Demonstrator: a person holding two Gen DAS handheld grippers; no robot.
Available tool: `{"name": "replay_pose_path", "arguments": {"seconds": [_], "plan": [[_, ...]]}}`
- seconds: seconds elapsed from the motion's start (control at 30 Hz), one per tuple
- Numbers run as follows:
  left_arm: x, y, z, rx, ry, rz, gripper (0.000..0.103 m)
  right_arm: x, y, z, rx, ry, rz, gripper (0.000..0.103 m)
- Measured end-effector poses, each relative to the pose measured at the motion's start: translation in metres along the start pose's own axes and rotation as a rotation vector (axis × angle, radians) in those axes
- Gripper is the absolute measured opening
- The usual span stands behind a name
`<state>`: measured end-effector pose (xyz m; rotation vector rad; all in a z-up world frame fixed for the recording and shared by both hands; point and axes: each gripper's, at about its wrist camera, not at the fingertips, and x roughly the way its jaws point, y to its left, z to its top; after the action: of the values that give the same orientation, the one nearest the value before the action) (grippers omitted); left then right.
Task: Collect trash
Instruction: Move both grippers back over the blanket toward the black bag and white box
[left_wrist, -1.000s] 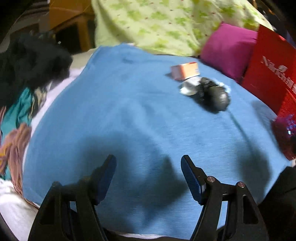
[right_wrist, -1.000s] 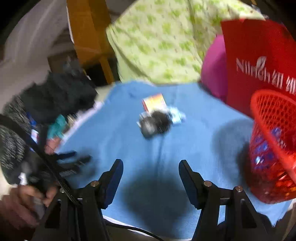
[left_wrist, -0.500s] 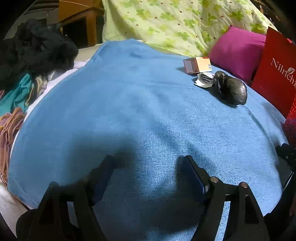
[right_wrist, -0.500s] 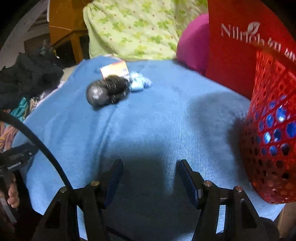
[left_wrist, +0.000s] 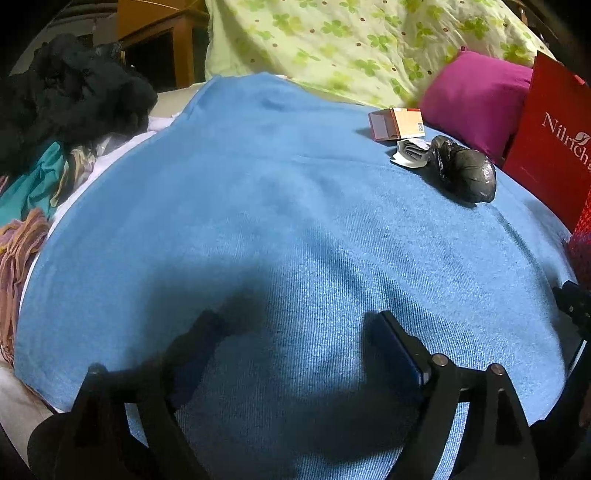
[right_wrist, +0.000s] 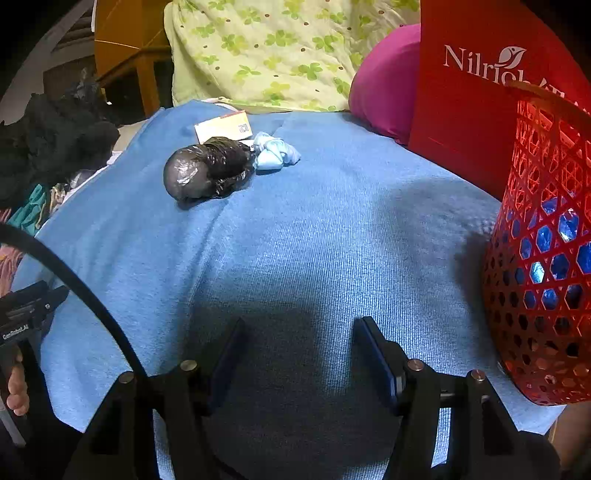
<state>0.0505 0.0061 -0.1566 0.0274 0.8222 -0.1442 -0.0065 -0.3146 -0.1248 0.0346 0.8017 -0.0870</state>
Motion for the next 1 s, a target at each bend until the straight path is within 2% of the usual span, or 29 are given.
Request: {"name": "replay_pose_path", "arguments": {"seconds": [0.13, 0.37, 0.43, 0.53, 0.77, 0.83, 0.87, 1.0], "plan": [[0.001, 0.0, 0.001, -0.006, 0.033, 0.005, 0.088, 0.001, 0.001, 0.001, -0.004, 0.016, -0.005, 0.067], [-0.008, -0.004, 0.008, 0.001, 0.151, 0.045, 0.088, 0.001, 0.001, 0.002, -0.003, 0.032, -0.011, 0.067], [-0.018, -0.006, 0.01, 0.008, 0.144, 0.055, 0.088, 0.002, 0.001, 0.003, -0.001, 0.036, -0.01, 0.067], [-0.034, -0.009, 0.013, 0.021, 0.086, 0.043, 0.088, 0.002, 0.002, 0.003, -0.002, 0.036, -0.012, 0.067], [-0.039, -0.012, 0.014, 0.046, -0.006, 0.024, 0.088, 0.001, 0.002, 0.001, -0.006, 0.026, -0.014, 0.067], [-0.032, -0.009, 0.018, 0.036, 0.025, 0.031, 0.088, 0.0, 0.002, 0.0, -0.009, 0.023, -0.014, 0.067], [-0.03, -0.008, 0.021, 0.018, 0.032, 0.003, 0.088, 0.0, 0.003, 0.0, -0.012, 0.022, -0.016, 0.067], [-0.021, -0.006, 0.037, 0.014, 0.031, -0.02, 0.088, -0.001, 0.001, -0.001, -0.008, 0.013, -0.011, 0.067]]}}
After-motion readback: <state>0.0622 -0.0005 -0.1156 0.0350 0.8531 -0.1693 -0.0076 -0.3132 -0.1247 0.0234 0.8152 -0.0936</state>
